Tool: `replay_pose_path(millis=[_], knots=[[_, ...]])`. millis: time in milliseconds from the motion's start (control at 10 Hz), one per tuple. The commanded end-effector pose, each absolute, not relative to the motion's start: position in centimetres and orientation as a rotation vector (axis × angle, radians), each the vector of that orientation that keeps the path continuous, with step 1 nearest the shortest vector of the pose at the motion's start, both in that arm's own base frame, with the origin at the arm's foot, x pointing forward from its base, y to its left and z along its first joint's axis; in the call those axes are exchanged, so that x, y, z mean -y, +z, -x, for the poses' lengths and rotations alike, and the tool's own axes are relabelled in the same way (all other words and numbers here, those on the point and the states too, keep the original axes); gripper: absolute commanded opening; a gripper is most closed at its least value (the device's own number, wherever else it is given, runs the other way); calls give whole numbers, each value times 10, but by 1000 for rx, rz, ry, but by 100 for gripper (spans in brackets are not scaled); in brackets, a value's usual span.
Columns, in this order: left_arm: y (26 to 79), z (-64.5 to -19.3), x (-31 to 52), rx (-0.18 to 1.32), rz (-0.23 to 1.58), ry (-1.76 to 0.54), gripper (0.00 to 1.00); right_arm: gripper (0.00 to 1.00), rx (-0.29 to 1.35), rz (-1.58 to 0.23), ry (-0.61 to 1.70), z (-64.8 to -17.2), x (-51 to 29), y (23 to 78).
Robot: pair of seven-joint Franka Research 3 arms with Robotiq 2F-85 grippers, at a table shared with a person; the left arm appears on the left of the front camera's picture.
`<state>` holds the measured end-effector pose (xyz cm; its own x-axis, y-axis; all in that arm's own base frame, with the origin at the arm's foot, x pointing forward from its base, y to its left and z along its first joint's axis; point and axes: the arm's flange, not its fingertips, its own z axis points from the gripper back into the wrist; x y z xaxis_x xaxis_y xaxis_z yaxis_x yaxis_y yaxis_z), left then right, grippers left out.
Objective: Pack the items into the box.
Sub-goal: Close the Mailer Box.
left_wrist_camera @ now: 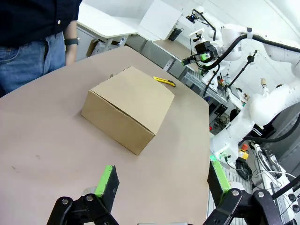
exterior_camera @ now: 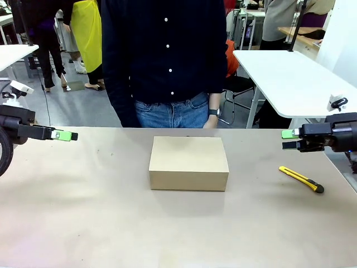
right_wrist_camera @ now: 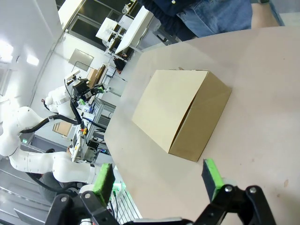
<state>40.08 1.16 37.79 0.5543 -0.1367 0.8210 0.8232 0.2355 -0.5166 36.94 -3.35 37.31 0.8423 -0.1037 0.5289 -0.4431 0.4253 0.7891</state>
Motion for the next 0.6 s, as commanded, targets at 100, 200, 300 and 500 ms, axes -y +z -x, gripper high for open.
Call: replay_pose_path(millis=[100, 200, 300, 500], knots=[[378, -401, -12, 754, 1149, -756, 100, 100, 564, -1128, 237, -368, 33, 375], [378, -401, -12, 754, 1149, -756, 100, 100, 564, -1128, 237, -368, 33, 375], [378, -401, -12, 754, 1149, -756, 100, 100, 564, -1128, 237, -368, 33, 375], [378, -401, -12, 754, 1149, -756, 100, 100, 564, -1128, 237, -368, 33, 375]])
